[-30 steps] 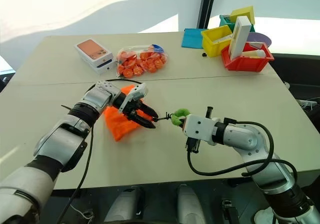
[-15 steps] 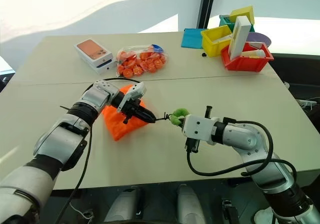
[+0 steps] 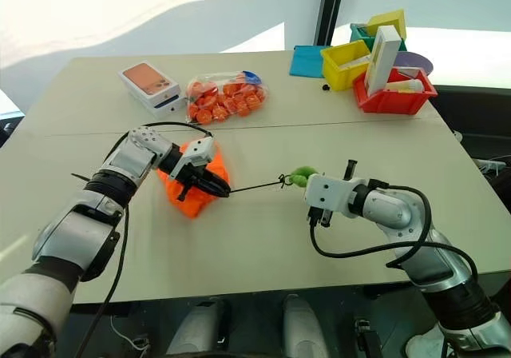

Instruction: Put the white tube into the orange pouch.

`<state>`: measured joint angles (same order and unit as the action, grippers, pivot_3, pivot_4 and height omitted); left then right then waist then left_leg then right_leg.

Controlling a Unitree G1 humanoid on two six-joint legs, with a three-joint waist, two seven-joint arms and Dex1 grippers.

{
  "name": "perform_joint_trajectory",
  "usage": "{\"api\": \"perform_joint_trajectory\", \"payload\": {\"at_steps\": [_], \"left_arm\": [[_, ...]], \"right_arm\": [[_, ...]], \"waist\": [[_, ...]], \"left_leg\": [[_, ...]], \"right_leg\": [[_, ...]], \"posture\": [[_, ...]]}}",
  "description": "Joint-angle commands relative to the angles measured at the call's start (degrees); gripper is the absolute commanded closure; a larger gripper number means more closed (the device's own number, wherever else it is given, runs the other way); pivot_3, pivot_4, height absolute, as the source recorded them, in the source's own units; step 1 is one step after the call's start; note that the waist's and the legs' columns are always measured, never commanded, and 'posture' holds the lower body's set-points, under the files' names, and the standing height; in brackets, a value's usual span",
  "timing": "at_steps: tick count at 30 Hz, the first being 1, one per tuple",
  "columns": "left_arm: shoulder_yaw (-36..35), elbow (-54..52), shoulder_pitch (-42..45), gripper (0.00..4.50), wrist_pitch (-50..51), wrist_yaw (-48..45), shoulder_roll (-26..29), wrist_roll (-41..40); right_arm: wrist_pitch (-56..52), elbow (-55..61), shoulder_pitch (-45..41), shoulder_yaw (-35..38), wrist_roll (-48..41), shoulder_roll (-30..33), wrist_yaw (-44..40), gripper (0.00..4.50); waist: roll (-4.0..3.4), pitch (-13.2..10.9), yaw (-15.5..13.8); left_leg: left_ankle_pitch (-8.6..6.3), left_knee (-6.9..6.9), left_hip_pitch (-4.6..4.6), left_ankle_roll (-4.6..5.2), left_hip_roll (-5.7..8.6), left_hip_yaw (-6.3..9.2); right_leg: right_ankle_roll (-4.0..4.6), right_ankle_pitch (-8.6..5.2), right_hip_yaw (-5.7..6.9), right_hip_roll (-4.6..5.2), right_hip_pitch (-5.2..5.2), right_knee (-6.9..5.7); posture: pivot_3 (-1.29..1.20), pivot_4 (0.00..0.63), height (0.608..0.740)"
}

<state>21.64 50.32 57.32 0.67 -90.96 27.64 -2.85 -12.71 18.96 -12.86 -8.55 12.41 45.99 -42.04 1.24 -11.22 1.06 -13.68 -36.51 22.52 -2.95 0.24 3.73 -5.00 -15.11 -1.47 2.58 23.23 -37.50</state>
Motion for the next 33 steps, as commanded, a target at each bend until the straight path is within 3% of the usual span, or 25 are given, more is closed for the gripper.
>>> {"api": "perform_joint_trajectory", "payload": {"at_steps": [1, 6, 11, 15, 19, 24, 33], "left_arm": [[-1.23, -2.01, -1.80, 4.33, -0.19, 0.41, 3.44, 1.90], [-2.77, -5.06, -3.47, 4.33, 1.95, 1.61, 3.60, 0.56], [-8.10, -8.92, -4.06, 1.97, 8.41, 5.09, 1.77, -4.26], [-13.90, -17.03, -6.91, 0.01, 14.02, 10.37, 1.59, -8.59], [-20.61, -23.30, -10.12, 0.00, 22.26, 15.23, 3.08, -14.02], [-31.92, -31.75, -18.73, 0.00, 25.14, 28.33, 4.93, -17.77], [-39.41, -45.78, -36.99, 0.00, 22.63, 42.49, 5.63, -17.22]], "right_arm": [[0.58, -1.61, -1.08, 1.96, 2.90, 1.39, 1.93, 4.50], [2.29, -1.16, -2.09, 1.52, 2.02, -0.04, 1.53, 4.50], [-1.29, 1.38, -2.36, 1.16, -3.45, -2.73, -2.00, 4.50], [-6.16, 4.82, -1.35, 2.08, -7.89, -4.88, -3.41, 2.91], [-8.82, 7.31, 0.84, 3.25, -11.51, -6.33, -3.45, 0.92], [-8.76, 6.70, 3.75, 7.98, -19.95, -11.08, -2.47, 0.92], [-6.69, -2.21, 5.93, 17.68, -30.39, -15.90, -1.17, 0.92]], "waist": [[0.00, 0.00, 0.04], [0.00, 0.00, -0.06], [0.00, 0.00, 0.02], [0.00, 0.00, -0.01], [-0.01, 0.00, -0.03], [-0.01, 0.01, 0.25], [0.00, 0.02, -0.47]], "left_leg": [[0.00, 0.00, 0.00, 0.00, 0.00, 0.00], [0.00, -0.01, 0.00, 0.00, -0.01, 0.00], [0.00, -0.02, -0.01, 0.00, -0.01, 0.01], [0.00, -0.03, 0.01, 0.00, -0.03, 0.04], [0.00, -0.05, 0.00, 0.00, -0.03, 0.06], [0.00, -0.02, -0.07, 0.00, -0.11, 0.05], [0.00, -0.08, -0.08, -0.01, -0.10, 0.05]], "right_leg": [[0.00, 0.00, 0.00, 0.00, 0.00, -0.01], [0.00, 0.00, 0.00, 0.00, 0.00, -0.02], [0.00, 0.00, 0.00, -0.01, 0.00, -0.05], [-0.01, 0.00, 0.00, 0.00, 0.00, -0.05], [-0.01, 0.00, 0.01, 0.00, 0.00, -0.08], [0.00, 0.01, -0.01, 0.00, -0.01, -0.10], [0.01, 0.01, -0.02, 0.20, -0.12, -0.09]], "posture": [[0.00, 0.150, 0.740], [0.00, 0.150, 0.740], [0.00, 0.150, 0.740], [0.00, 0.150, 0.740], [0.00, 0.150, 0.740], [0.00, 0.150, 0.740], [0.00, 0.150, 0.740]]}}
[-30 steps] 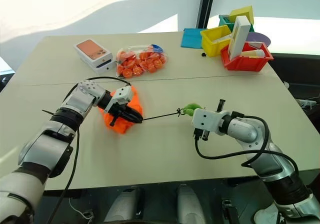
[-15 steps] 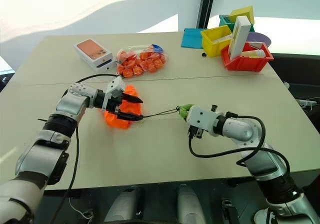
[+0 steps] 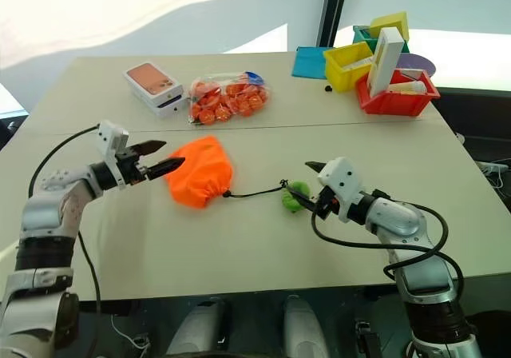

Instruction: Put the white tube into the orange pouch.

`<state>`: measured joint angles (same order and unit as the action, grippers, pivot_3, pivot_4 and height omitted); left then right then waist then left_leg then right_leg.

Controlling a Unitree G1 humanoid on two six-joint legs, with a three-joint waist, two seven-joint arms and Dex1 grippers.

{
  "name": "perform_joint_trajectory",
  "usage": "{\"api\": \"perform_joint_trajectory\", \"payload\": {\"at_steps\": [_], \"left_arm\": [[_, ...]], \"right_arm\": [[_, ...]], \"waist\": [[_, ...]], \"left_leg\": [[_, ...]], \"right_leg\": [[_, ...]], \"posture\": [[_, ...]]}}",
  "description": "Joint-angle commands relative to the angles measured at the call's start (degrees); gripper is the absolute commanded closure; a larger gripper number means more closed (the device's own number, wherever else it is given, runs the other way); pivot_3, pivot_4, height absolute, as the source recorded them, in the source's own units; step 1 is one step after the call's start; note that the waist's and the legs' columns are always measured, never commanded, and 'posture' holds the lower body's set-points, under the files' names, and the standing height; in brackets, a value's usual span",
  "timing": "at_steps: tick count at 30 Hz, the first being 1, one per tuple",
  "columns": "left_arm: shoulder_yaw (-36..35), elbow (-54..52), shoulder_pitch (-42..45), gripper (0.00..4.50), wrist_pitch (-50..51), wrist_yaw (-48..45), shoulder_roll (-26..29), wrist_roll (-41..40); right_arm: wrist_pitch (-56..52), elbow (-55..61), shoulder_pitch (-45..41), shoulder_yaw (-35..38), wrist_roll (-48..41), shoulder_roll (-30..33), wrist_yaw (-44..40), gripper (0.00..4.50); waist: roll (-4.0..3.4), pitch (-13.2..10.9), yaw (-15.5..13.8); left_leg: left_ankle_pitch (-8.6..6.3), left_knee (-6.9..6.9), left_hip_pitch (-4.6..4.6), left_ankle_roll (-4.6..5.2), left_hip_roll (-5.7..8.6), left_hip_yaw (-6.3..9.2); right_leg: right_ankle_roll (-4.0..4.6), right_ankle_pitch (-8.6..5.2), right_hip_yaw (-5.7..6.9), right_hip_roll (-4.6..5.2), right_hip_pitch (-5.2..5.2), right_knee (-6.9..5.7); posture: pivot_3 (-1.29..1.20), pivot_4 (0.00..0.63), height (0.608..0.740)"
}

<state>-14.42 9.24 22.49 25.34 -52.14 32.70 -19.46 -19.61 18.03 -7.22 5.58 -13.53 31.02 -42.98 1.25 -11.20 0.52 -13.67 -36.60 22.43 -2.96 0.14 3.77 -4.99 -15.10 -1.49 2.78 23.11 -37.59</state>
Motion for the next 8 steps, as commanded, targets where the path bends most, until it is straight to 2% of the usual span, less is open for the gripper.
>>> {"api": "perform_joint_trajectory", "payload": {"at_steps": [1, 8], "left_arm": [[-4.46, -5.91, -4.38, 0.00, -2.56, 5.42, 0.30, -0.51], [-8.76, -9.06, -13.19, 0.00, -4.29, 13.83, -2.70, -2.00]], "right_arm": [[0.10, -2.44, 0.51, 4.35, -5.94, -1.17, -0.78, 0.92], [-0.63, -5.96, -0.29, 4.76, -9.48, -1.35, -0.83, 0.92]], "waist": [[0.00, 0.00, 0.13], [-0.02, 0.01, 0.30]], "left_leg": [[0.00, -0.01, 0.00, 0.00, 0.00, -0.01], [0.00, 0.03, -0.07, 0.00, -0.05, -0.07]], "right_leg": [[0.00, 0.00, 0.00, 0.01, -0.01, 0.01], [0.06, 0.03, -0.02, -0.04, 0.00, 0.01]], "posture": [[0.00, 0.150, 0.740], [0.00, 0.150, 0.740]]}}
